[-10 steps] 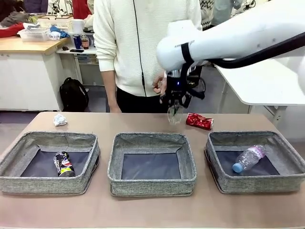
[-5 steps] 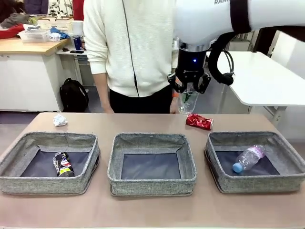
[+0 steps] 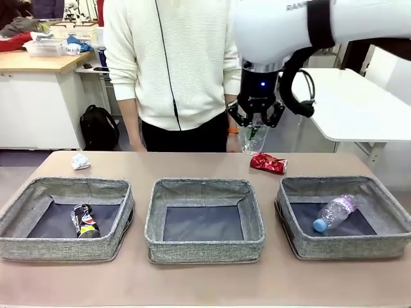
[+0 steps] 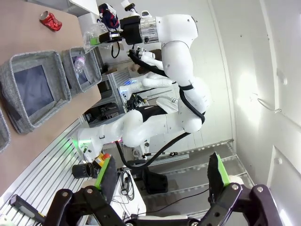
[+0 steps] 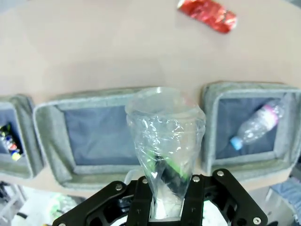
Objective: Sort the waste into the appropriate baskets.
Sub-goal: Pick up the waste item pointed out by the person.
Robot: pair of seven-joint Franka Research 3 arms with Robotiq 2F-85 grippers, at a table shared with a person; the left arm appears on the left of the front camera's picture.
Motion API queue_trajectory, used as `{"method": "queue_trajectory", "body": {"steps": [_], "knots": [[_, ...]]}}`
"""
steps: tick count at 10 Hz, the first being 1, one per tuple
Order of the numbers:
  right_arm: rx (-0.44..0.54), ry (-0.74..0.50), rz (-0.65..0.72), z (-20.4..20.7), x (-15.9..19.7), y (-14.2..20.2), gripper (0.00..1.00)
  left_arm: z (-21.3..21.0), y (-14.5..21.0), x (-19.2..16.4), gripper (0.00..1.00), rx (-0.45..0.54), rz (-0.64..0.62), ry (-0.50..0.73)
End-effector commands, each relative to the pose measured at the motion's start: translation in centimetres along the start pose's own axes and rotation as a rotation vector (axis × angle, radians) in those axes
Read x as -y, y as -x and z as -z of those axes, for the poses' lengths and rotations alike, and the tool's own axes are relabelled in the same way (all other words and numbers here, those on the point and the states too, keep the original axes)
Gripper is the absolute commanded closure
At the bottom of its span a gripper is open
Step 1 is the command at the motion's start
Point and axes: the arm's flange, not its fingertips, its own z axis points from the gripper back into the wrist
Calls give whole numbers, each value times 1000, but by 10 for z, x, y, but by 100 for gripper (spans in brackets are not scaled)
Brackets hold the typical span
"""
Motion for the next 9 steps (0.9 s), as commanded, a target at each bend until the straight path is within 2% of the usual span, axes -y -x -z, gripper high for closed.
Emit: {"method": "queue_trajectory", "body": {"steps": [1, 3, 5, 6, 8, 9], "knots": [[-9, -107, 25, -28, -49, 0, 96, 1, 0, 2, 0, 3, 21, 24], [-61, -135, 173, -106, -90, 14, 96, 1, 0, 2, 0, 3, 21, 24], [-60, -181, 205, -160, -120, 40, 96, 1, 0, 2, 0, 3, 21, 24], [-50, -147, 231, -178, -130, 51, 96, 1, 0, 2, 0, 3, 21, 24], [61, -92, 234, -210, -133, 69, 96, 1, 0, 2, 0, 3, 21, 24], [85, -60, 170, -220, -133, 80, 96, 1, 0, 2, 0, 3, 21, 24]]}}
